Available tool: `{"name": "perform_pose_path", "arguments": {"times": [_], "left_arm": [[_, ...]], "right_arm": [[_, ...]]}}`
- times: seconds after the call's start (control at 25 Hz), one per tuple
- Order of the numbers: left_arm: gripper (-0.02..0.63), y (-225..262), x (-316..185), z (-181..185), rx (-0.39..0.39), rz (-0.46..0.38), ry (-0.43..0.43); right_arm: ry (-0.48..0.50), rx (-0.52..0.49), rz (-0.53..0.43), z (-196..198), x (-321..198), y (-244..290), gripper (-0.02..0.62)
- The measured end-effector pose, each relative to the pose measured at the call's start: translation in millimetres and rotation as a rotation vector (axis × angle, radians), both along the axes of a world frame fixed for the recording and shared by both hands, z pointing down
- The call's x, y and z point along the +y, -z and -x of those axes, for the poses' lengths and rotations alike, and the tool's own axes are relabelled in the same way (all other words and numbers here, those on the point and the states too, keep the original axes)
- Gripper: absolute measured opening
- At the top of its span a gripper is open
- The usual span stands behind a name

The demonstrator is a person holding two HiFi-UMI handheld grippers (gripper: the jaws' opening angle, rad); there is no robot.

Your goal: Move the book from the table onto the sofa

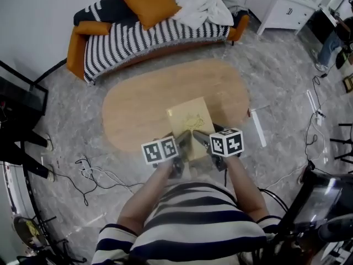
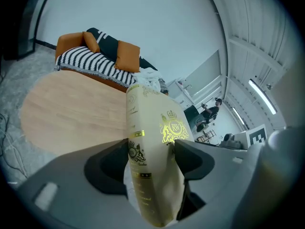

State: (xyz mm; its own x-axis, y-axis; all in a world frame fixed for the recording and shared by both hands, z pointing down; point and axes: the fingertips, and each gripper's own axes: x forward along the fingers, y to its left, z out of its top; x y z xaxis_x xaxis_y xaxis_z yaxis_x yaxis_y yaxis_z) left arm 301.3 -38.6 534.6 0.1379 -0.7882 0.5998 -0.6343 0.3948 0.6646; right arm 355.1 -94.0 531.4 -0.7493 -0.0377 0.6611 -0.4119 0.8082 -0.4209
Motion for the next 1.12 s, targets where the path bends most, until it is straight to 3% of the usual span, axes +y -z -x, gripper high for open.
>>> {"name": "perform_pose_path", "arguments": {"times": [0.2, 0.48, 1.12], "left_arm": [[0.311, 7.0, 28.8, 13.3, -0.032, -0.007, 0.078], [0.310, 12.1, 72.8, 38.3, -0.019, -0.039, 0.201], [0.305, 28.8, 197.3, 139.5, -0.012, -0.070, 0.398]], "right_arm": [[0.073, -0.035, -0.004, 17.1, 25.0, 5.4, 0.350], [0.198, -0.032, -0.038, 49.7, 63.5, 12.9, 0.350], [0.370, -0.033, -0.048, 161.0, 181.4, 30.5, 0.348]]}}
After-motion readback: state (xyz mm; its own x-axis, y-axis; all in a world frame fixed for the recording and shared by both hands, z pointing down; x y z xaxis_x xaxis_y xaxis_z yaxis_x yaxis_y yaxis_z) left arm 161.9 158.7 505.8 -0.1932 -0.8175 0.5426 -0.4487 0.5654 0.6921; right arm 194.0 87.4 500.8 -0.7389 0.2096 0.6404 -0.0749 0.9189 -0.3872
